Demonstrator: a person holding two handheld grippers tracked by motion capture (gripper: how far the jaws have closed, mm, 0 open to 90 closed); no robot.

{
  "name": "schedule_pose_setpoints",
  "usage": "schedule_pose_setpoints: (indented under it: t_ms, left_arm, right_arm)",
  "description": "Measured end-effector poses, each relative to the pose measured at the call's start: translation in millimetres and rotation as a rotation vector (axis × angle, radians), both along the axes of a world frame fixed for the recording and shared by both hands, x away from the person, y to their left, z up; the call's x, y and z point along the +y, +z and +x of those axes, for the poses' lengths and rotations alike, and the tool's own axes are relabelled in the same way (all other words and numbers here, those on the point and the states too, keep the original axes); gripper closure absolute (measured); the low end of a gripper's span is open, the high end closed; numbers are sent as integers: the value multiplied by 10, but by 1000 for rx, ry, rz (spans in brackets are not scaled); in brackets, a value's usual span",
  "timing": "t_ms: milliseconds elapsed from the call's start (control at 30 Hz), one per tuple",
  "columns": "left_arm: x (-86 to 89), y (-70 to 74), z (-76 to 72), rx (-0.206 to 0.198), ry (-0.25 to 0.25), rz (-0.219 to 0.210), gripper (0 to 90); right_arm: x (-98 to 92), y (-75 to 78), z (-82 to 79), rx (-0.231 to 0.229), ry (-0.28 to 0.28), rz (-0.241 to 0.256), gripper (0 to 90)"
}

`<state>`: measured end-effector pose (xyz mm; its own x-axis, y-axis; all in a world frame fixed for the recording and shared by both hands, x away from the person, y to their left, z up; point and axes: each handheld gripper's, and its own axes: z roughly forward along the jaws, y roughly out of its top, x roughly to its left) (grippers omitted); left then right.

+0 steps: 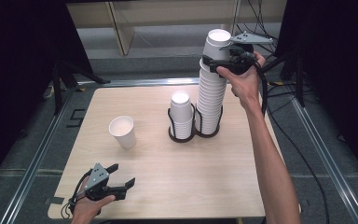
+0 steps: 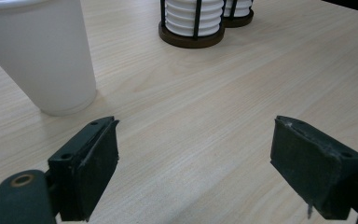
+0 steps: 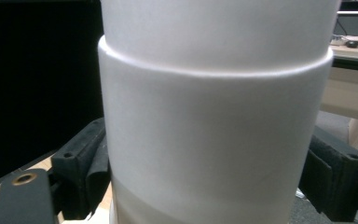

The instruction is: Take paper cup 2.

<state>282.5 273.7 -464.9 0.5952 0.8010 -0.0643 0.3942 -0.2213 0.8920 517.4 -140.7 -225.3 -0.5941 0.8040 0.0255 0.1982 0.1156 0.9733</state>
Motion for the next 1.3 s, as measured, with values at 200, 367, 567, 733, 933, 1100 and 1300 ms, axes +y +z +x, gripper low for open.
schedule_pose_setpoints:
  t_ms: [200,367,567,733,933,1100,1300]
  left_arm:
    - [-6,2,-3,1,2,8,148]
    - [-7,-5,-1,1,-3,5,148]
    - [-13,-5,-2,3,-6,8,148]
    - [-12,-6,-1,4,-9,10,148]
    - [-20,-13,1,9,-16,3,148]
    - [-9,-12,2,10,-23,15,148]
    - [-30,-25,3,7,-16,4,148]
  right_arm:
    - [-4,84,-33,-16,1,9,172]
    - [-28,196,-84,-33,-2,32,177]
    - [-57,335,-136,-74,-13,54,178]
    - [-78,420,-165,-96,-18,85,180]
    - [-94,564,-220,-122,-13,110,180]
    - [-137,690,-328,-156,-2,120,180]
    - [-212,810,-545,-183,23,114,180]
